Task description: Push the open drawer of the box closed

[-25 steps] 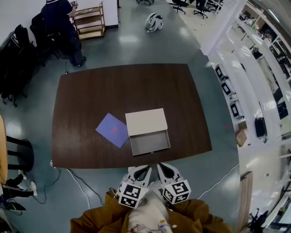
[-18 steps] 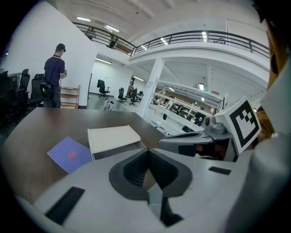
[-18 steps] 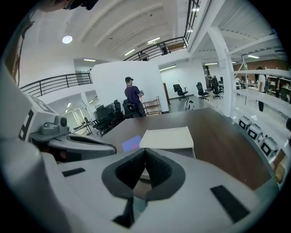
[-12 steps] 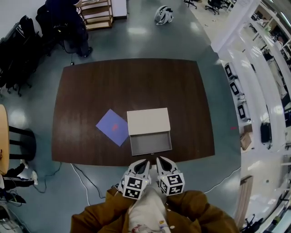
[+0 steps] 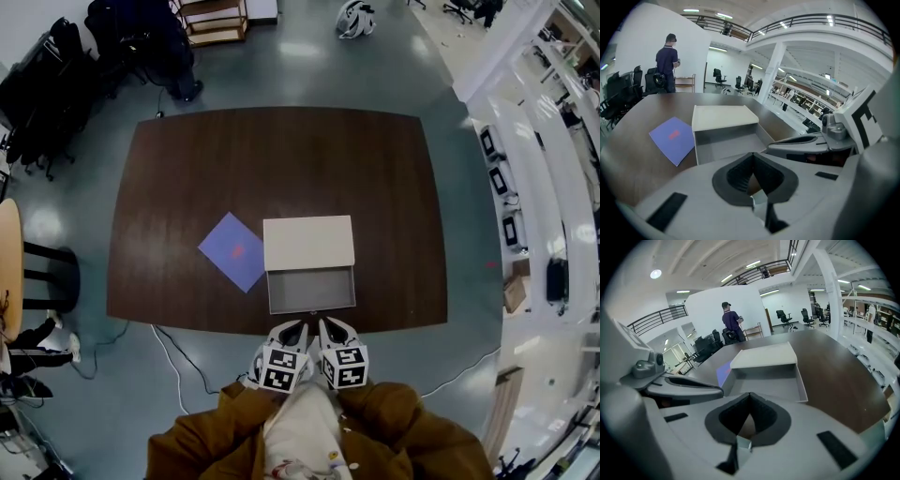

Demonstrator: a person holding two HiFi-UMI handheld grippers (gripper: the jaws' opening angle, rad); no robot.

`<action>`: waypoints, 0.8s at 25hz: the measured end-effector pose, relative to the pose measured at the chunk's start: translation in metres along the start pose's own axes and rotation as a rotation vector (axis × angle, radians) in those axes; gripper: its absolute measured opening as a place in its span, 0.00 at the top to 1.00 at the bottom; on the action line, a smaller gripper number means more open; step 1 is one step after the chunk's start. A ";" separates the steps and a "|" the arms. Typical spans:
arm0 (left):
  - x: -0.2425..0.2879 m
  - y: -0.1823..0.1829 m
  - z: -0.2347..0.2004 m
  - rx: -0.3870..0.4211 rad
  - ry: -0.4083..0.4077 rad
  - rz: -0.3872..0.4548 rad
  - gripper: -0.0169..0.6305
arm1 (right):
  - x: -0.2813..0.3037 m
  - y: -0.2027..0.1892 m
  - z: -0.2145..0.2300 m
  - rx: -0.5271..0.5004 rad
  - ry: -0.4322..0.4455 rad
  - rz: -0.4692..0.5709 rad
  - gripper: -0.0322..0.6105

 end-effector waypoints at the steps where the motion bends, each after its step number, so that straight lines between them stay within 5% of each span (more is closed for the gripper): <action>1: 0.005 -0.003 -0.002 -0.002 0.011 -0.011 0.96 | 0.004 -0.002 0.002 -0.002 -0.001 -0.010 0.94; 20: 0.052 -0.020 -0.025 -0.081 0.085 -0.069 0.96 | 0.046 -0.015 0.022 0.059 -0.031 -0.093 0.94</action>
Point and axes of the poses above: the fingertips, and each gripper's own axes: x forward along the fingers, z to its right, y out of its top, the point moved 9 cm from there along -x, backward along the fingers, and after that the axes turned 3 degrees about -z, right-handed, at the moved point
